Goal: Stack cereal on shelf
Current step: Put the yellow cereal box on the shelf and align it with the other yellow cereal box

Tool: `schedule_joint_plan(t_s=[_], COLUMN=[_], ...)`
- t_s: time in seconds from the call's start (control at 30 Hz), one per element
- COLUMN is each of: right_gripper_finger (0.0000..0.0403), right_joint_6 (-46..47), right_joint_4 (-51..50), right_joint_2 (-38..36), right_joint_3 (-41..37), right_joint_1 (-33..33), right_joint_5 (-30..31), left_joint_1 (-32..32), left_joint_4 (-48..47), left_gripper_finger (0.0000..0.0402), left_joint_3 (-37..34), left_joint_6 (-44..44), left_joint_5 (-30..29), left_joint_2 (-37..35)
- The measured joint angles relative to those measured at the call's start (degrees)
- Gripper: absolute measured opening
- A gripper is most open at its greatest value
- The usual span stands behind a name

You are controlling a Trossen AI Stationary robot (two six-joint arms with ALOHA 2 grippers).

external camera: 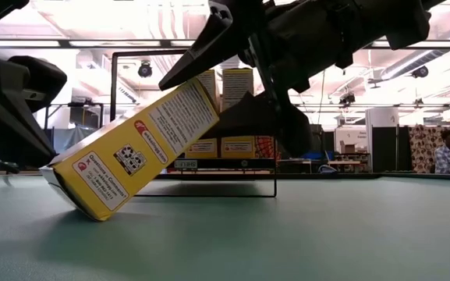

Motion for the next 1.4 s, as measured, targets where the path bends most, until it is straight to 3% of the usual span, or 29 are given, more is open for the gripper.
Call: schedule_joint_plan(t_s=[0.47,0.77,1.07,1.4], right_gripper_finger=[0.0243,0.0201,0.0196,0.0194], right_joint_6=[-0.87,-0.84,-1.26,-5.73], right_joint_4=[0.11,0.31,0.26,-0.04], right_joint_2=[0.0,-0.02,-0.07,-0.66], right_joint_3=[-0.01,-0.01,-0.01,-0.01], right_joint_1=[0.15,0.15,0.19,0.71], right_joint_5=[0.0,-0.22,-0.26,-0.06], left_joint_1=[0.07,0.07,0.07,0.0], left_joint_4=[1.36,2.19,2.68,2.42], left_gripper_finger=[0.0,0.0,0.0,0.0], left_joint_3=[0.0,0.0,0.09,2.76], left_joint_6=[0.2,0.66,0.76,7.59], left_joint_5=[-1.33,-1.37,-1.78,-1.8], left_joint_2=[0.0,0.0,-0.02,-3.21])
